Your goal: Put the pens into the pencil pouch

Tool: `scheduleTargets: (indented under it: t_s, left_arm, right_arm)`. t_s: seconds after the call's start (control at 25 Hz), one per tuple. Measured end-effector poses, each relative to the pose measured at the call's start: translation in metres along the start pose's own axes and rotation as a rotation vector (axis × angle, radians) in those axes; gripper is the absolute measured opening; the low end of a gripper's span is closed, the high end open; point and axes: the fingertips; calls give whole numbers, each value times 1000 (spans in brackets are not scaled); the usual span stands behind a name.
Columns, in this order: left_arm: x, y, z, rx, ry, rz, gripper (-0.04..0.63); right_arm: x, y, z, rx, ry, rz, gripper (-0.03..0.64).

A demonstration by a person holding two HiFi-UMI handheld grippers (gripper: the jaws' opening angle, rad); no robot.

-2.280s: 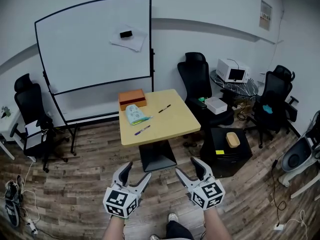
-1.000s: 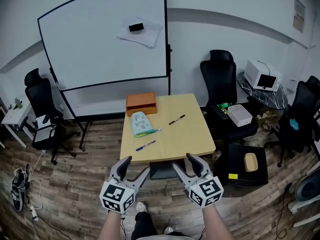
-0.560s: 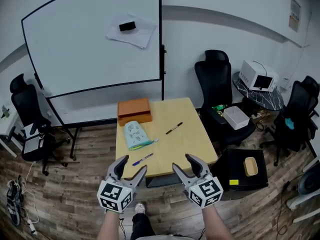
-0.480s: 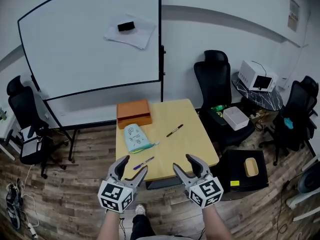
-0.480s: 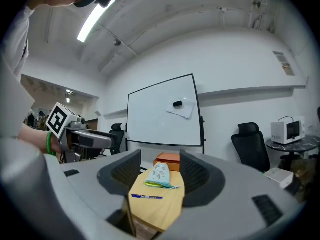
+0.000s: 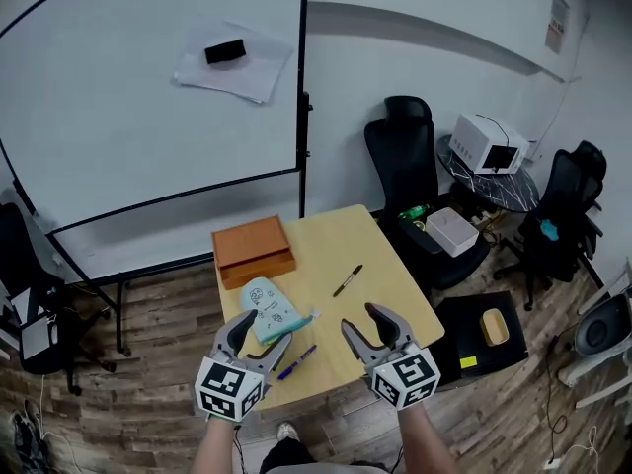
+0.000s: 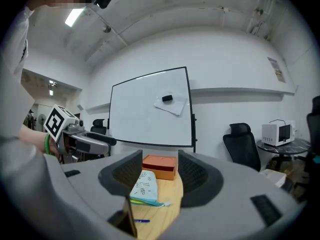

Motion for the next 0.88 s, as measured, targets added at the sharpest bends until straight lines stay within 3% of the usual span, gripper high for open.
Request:
scheduleTargets:
  t_s: [0.44, 0.88]
  left_arm:
    - [26, 46, 10, -1, 40, -103, 301]
    - [33, 65, 14, -18, 27, -46, 301]
  right_arm:
    - [55, -5, 4, 11, 43, -90, 190]
    - [75, -18, 5, -4, 42, -59, 190]
Point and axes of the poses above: the fingertips, and each gripper's own axes: x forward along the fingers, y to its left, z out of its top, and after that the axes turned 14 degrees about -x, right-handed
